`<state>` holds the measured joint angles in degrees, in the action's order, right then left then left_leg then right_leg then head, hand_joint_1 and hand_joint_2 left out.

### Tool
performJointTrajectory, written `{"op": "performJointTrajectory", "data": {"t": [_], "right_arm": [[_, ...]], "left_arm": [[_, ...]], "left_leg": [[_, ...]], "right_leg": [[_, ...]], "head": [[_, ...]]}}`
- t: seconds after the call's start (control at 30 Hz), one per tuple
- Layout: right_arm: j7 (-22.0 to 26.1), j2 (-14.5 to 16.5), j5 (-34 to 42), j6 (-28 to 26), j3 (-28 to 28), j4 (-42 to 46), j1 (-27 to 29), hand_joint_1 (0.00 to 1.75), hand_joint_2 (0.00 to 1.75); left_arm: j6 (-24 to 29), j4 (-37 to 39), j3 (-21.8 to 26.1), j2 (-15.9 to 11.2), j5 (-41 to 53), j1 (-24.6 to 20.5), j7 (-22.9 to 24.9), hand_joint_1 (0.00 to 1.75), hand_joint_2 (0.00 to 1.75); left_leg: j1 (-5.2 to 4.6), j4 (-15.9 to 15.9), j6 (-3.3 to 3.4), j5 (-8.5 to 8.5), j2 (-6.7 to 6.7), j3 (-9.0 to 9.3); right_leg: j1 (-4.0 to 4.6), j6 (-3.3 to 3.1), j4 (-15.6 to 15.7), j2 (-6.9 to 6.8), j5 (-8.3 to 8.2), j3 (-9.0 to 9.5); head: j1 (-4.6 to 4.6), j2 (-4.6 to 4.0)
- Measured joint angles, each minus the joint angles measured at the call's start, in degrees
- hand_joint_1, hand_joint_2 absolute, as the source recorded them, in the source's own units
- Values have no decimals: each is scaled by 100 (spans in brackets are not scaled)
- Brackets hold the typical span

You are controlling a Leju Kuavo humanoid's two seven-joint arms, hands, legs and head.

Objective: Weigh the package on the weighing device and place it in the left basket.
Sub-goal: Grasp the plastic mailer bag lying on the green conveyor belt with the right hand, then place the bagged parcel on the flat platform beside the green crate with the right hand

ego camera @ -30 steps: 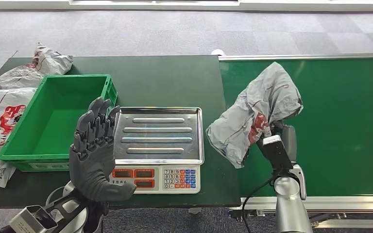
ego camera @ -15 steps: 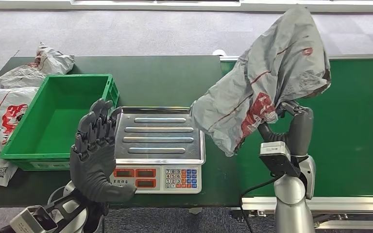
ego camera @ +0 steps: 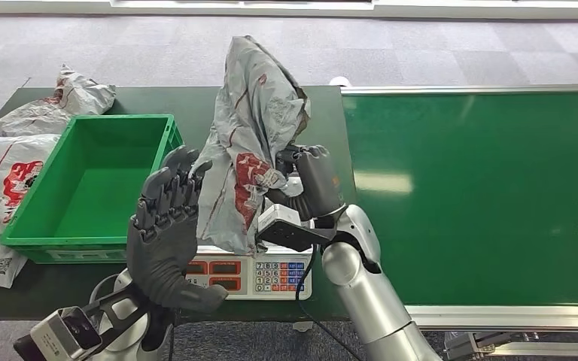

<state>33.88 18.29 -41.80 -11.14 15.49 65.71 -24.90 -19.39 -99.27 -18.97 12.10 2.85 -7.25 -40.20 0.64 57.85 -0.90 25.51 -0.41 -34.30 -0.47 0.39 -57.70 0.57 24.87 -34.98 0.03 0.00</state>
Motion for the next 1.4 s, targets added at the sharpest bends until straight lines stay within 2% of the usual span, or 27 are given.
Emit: {"op": "performJointTrajectory", "data": {"t": [0.3, 0.43, 0.5, 0.63, 1.13, 1.4], "right_arm": [[35, 27, 159, -367, 199, -866, -119, 175, 175], [66, 25, 219, -485, 199, -1022, -126, 0, 175], [76, 25, 230, -592, 199, -1101, -133, 0, 175], [89, 25, 258, -719, 199, -1245, -147, 0, 0], [-71, -10, 378, -685, 256, -1511, -241, 0, 0], [504, -15, 1128, -1662, 152, -1013, -126, 0, 0]], "left_arm": [[37, 135, -33, -47, -5, 38, 0, 0, 175], [73, 197, -56, -61, -9, 46, 0, 0, 175], [90, 226, -74, -68, -10, 53, 0, 0, 175], [105, 263, -97, -79, -10, 75, 0, 0, 175], [209, 271, -103, -114, 5, 135, 0, 0, 175], [301, 265, -103, -119, 29, 185, 0, 0, 175]], "left_leg": [[-4, 0, 2, 2, -1, -3], [-5, 0, 2, 2, 0, -3], [-5, 0, 2, 2, 0, -3], [-4, 0, 1, 1, 0, -2], [-4, 0, 1, 1, 0, -2], [-5, 0, 1, 1, 1, -2]], "right_leg": [[-5, 1, 1, -2, 1, -3], [-4, 0, 1, -2, 1, -4], [-3, 0, 1, -2, 1, -4], [-3, 0, 1, -2, 1, -4], [-3, 0, 1, -2, 0, -4], [-4, 0, 1, -2, 0, -6]], "head": [[1, 0], [0, 0], [0, 0], [0, 0], [1, 0], [0, 0]]}}
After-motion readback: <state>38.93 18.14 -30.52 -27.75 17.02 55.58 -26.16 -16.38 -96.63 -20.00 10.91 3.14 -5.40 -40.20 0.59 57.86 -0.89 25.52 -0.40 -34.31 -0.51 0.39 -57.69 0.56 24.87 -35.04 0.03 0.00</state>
